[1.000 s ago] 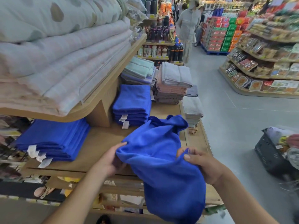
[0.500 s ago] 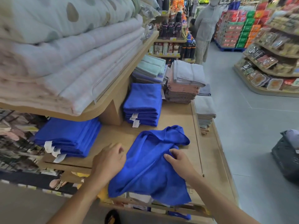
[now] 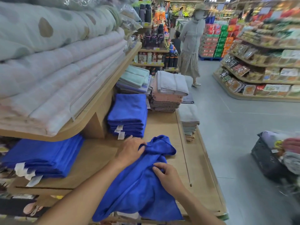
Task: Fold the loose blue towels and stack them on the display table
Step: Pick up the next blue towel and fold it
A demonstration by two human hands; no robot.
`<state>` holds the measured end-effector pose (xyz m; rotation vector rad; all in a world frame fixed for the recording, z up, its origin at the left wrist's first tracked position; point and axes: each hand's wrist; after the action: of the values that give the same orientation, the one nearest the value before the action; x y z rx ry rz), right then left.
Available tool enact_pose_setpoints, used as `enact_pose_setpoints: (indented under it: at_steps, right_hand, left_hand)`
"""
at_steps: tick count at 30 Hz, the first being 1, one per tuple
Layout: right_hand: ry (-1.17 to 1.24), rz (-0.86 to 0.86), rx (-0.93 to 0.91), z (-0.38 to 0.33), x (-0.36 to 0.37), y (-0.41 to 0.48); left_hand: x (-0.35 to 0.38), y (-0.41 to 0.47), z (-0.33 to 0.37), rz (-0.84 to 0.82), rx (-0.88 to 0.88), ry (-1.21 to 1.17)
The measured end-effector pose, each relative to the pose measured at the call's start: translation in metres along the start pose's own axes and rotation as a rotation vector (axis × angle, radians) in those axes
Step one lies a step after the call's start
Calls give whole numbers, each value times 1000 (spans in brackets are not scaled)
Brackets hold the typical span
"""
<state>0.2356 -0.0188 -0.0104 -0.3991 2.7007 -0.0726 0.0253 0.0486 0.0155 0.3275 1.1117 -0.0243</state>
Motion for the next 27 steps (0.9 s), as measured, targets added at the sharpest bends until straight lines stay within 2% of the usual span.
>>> enact_pose_setpoints:
  at_steps: [4,9,13,16,21,24,27]
  right_hand:
    - [54,-35,-13,-5,-2,4]
    - [161,-72,-73,-21,-11,4]
    - [158,-70,-201,-49,-14,1]
    - [114,-41,-273,-70,-13,2]
    - [69,153,-329,-89,-15,12]
    - [28,218,-347,-91,-16,14]
    - [-9,272,-368,-96,-17,17]
  left_hand:
    - [-18,-1,8,62,-131,-262]
    - [-32,0,16,46,-331,-579]
    - [-42,-14,26,10,-406,-835]
    - [-50,-24,37,-15,-453,-932]
    - [-64,-43,54,-122,-432,-1104]
    - [-70,-50,61,-109,-411,-1108]
    - [-81,-53,70,-66,-306,-1020]
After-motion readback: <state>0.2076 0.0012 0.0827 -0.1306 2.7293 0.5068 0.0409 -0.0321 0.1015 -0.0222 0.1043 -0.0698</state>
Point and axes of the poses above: each hand's wrist, its own y-axis towards the middle knuckle, its own x-axis out of the palm, z = x × y, and after that the axes turned 4 degrees about -y, right-handed
